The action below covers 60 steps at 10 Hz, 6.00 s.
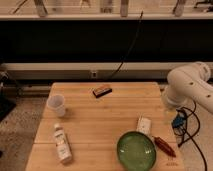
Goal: Push the eraser across the table
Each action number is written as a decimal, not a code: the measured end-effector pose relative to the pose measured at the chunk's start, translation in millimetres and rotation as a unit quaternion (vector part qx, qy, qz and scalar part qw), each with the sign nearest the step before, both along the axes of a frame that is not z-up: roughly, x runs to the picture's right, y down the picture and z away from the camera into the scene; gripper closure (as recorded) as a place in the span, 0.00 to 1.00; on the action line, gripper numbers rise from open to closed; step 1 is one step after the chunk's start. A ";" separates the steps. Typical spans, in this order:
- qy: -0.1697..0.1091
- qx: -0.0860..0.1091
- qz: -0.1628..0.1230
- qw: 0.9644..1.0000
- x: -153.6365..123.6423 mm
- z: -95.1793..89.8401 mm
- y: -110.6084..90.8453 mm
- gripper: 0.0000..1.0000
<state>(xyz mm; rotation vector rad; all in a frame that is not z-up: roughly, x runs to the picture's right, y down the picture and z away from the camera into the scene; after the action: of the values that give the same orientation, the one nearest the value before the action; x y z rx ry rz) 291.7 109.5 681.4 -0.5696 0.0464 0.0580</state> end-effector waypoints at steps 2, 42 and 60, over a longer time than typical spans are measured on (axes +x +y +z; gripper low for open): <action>0.000 0.000 0.000 1.000 0.0 0.0 0.0 0.20; -0.077 0.041 -0.157 0.984 -144.6 95.8 -125.5 0.20; -0.094 0.041 -0.168 0.981 -152.2 137.7 -142.2 0.20</action>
<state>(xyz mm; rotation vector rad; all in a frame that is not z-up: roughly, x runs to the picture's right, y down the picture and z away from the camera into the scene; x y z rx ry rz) 139.5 -32.7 819.1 -0.4755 -0.0438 -0.3207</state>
